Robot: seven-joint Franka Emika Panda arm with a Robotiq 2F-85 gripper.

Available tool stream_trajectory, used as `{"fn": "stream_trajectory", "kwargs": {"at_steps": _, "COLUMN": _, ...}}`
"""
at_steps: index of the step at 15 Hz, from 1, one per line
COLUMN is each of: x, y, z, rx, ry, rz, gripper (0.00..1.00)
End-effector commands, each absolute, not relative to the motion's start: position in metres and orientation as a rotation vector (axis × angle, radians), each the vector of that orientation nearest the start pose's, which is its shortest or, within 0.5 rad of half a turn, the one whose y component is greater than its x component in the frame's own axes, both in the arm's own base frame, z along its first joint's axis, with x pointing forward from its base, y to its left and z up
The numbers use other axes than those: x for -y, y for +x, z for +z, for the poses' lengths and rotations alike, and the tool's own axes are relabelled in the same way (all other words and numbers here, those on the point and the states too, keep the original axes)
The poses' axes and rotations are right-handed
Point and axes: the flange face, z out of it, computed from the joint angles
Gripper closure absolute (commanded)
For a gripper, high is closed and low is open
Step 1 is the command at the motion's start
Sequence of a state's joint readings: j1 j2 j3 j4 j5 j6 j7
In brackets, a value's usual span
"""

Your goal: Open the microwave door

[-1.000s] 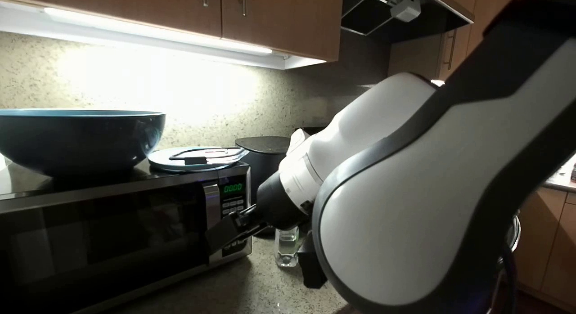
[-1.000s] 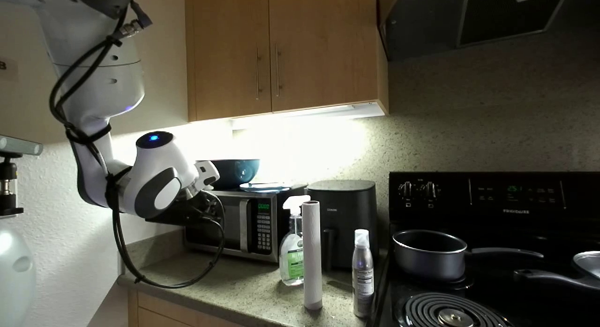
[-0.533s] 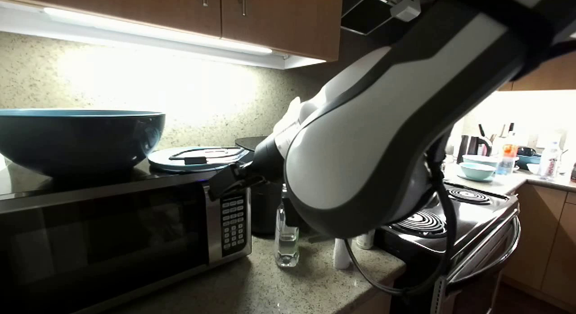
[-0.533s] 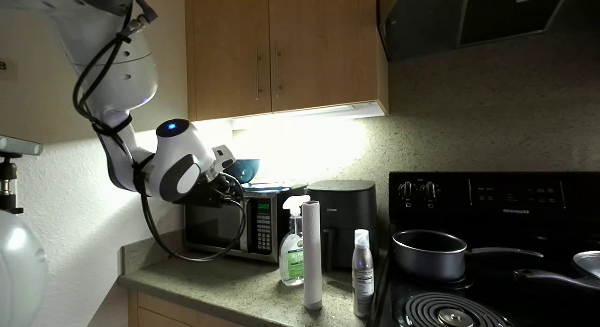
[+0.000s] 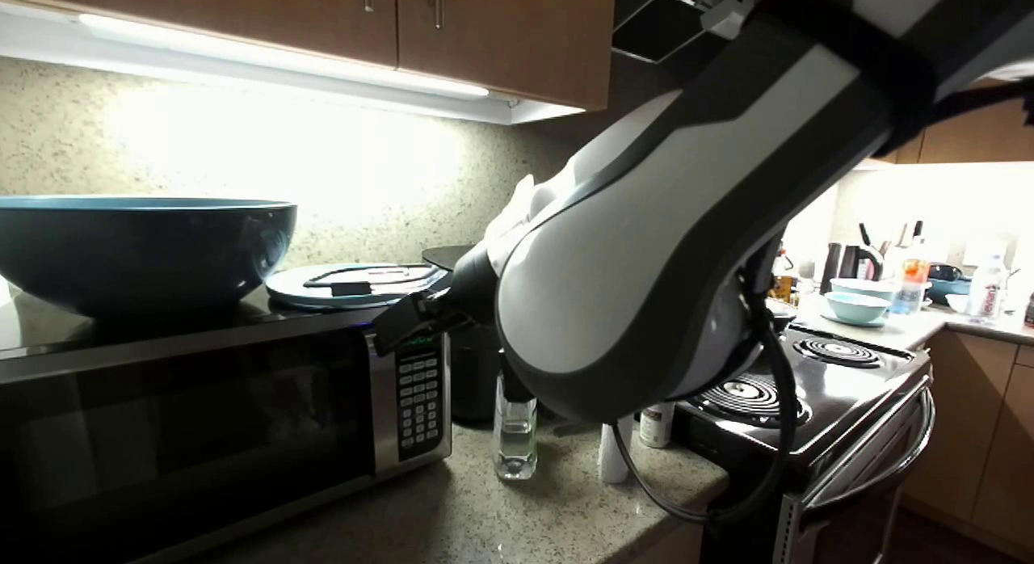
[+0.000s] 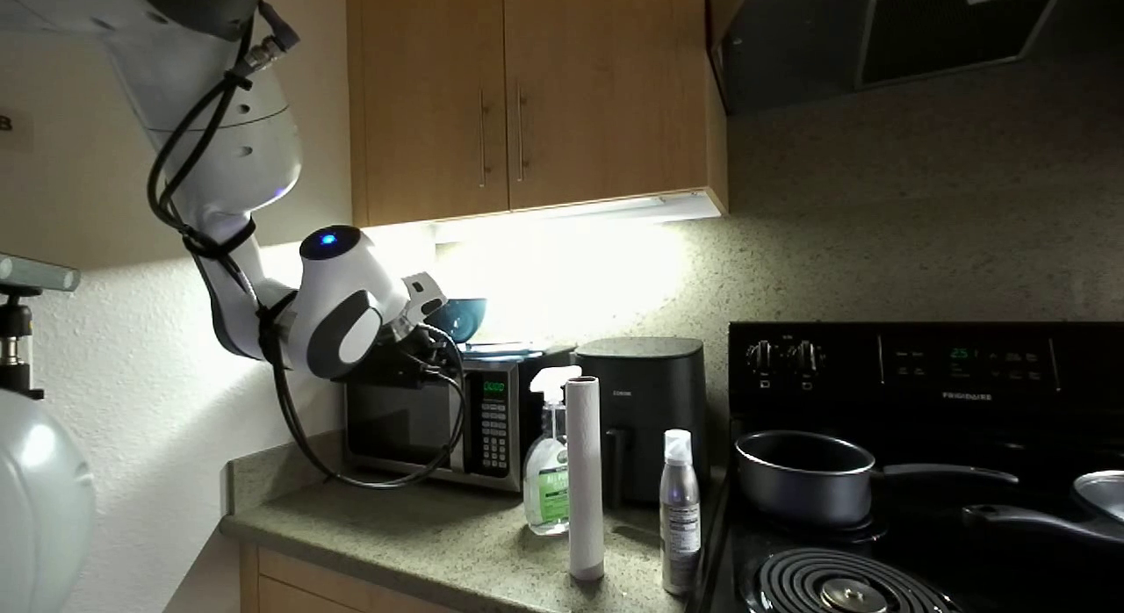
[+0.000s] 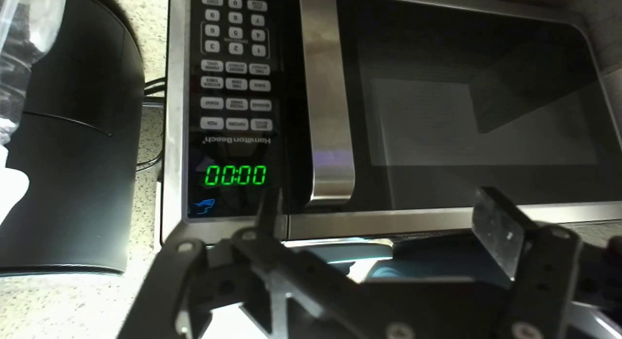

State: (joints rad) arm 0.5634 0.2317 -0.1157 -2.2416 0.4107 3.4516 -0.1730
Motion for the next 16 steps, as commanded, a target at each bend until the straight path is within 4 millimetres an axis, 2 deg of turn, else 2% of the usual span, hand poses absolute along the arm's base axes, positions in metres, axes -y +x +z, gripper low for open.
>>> {"fn": "stream_trajectory", "kwargs": {"at_steps": 1, "x": -0.214, "y": 0.547, "z": 0.381, "rx": 0.238, "ry": -2.625, "rz": -1.355, "gripper": 0.00}}
{"fn": "stream_trajectory", "kwargs": {"at_steps": 10, "x": -0.214, "y": 0.547, "z": 0.381, "rx": 0.238, "ry": -2.625, "rz": -1.355, "gripper": 0.00}}
{"fn": "stream_trajectory", "kwargs": {"at_steps": 12, "x": -0.223, "y": 0.579, "z": 0.386, "rx": 0.131, "ry": -2.594, "rz": -1.416, "gripper": 0.00}}
{"fn": "stream_trajectory", "kwargs": {"at_steps": 16, "x": -0.245, "y": 0.624, "z": 0.370, "rx": -0.009, "ry": -2.564, "rz": -1.510, "gripper": 0.00}}
